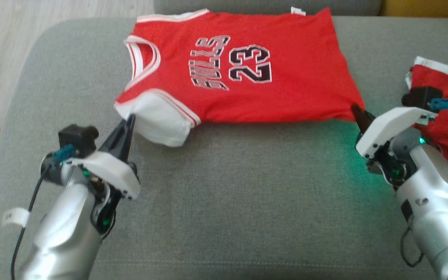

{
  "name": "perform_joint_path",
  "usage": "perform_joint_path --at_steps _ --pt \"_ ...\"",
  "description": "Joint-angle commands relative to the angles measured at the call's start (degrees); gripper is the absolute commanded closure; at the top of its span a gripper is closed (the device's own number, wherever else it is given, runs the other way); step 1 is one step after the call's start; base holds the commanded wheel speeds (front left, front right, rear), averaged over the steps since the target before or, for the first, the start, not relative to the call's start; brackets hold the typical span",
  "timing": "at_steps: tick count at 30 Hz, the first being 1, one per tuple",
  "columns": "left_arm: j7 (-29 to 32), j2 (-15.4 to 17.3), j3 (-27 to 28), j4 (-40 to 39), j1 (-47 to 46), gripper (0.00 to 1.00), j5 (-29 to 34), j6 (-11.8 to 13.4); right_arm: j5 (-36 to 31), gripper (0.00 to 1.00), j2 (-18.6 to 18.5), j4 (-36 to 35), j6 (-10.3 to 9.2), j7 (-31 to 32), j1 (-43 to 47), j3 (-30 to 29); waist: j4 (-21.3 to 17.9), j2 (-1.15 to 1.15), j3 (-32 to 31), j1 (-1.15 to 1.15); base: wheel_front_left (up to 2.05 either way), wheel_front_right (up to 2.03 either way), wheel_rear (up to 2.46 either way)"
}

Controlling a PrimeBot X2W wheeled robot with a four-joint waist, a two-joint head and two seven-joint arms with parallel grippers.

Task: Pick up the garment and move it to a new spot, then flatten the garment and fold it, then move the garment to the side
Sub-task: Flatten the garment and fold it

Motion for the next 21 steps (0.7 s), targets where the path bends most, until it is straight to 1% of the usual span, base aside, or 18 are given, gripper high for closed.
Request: perform_joint_path --at_steps 1,7,11,16,21 --pt "0.19 2.90 1.13 -2.17 -0.74 1.00 -0.86 -0.34 0.81 1.00 -1.24 -2.15 0.37 0.90 0.07 1.00 -0.36 0.00 -1.11 0.00 0.00 0.00 0.00" --pt "2.39 5.55 -0.41 -5.18 3.24 1.00 -4.06 -0.35 1.79 1.00 -4.14 -4.18 0.37 6.01 2.97 3.31 -0.64 0.00 -3.63 0.00 0.00 0.00 0.00" --pt "4.01 8.01 -1.06 -8.51 6.55 1.00 -5.70 -0.35 2.45 1.00 -6.46 -6.57 0.37 10.83 5.85 5.43 -0.77 0.00 -5.54 0.00 0.00 0.00 0.00" --pt "7.23 10.76 -0.96 -14.56 11.51 1.00 -7.34 -0.14 3.18 1.00 -9.95 -10.58 0.37 17.34 9.92 7.68 -0.93 0.00 -7.56 0.00 0.00 0.00 0.00" --pt "11.32 13.79 -0.85 -22.00 16.88 1.00 -9.15 0.38 4.55 1.00 -13.12 -15.36 0.37 23.81 13.96 7.97 -1.01 0.00 -8.62 0.00 0.00 0.00 0.00"
